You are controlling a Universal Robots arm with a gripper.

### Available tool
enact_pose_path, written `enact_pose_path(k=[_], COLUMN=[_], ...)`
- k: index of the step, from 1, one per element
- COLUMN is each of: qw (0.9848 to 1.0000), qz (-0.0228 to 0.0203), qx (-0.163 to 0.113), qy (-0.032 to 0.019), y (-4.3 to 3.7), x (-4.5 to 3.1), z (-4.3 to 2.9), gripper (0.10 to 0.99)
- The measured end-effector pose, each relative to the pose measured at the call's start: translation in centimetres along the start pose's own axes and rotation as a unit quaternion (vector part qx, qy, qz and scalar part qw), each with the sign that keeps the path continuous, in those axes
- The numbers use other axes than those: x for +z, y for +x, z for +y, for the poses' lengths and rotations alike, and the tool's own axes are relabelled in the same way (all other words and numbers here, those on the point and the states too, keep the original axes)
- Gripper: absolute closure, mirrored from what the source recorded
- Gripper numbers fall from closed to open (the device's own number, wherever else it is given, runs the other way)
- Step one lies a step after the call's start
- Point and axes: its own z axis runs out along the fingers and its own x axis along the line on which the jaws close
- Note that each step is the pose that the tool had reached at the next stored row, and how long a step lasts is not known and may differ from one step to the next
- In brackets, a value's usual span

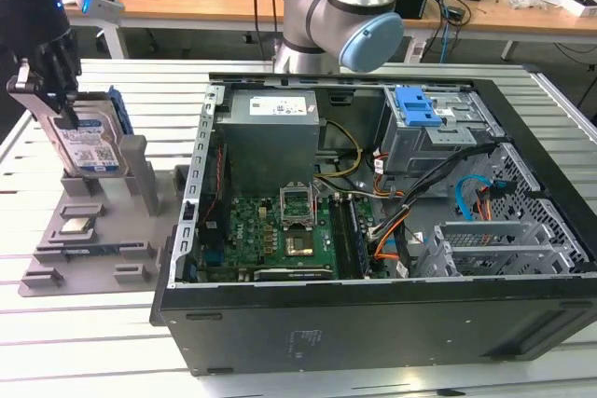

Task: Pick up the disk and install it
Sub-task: 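Pick up the disk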

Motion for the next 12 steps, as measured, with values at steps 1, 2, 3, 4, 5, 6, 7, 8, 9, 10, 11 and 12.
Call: enact_pose_path(k=[1,2,3,4,5,6,7,8,9,10,11,12], qw=[1.0000,1.0000,1.0000,1.0000,1.0000,1.0000,1.0000,1.0000,1.0000,1.0000,1.0000,1.0000], qz=[0.0000,0.0000,0.0000,0.0000,0.0000,0.0000,0.0000,0.0000,0.0000,0.0000,0.0000,0.0000], qx=[0.000,0.000,0.000,0.000,0.000,0.000,0.000,0.000,0.000,0.000,0.000,0.000], qy=[-0.0001,-0.0002,-0.0002,-0.0003,-0.0004,-0.0004,-0.0006,-0.0006,-0.0007,-0.0009,-0.0009,-0.0009], y=[-0.06,-0.09,-0.13,-0.17,-0.24,-0.28,-0.33,-0.37,-0.43,-0.48,-0.54,-0.56], x=[-0.88,-1.66,-2.44,-3.44,-4.88,-5.71,-6.64,-7.56,-8.66,-9.77,-10.72,-11.38], z=[0.02,0.03,0.05,0.08,0.14,0.17,0.20,0.23,0.27,0.31,0.34,0.37], gripper=[0.722,0.722,0.722,0.722,0.722,0.722,0.722,0.722,0.722,0.722,0.722,0.722])
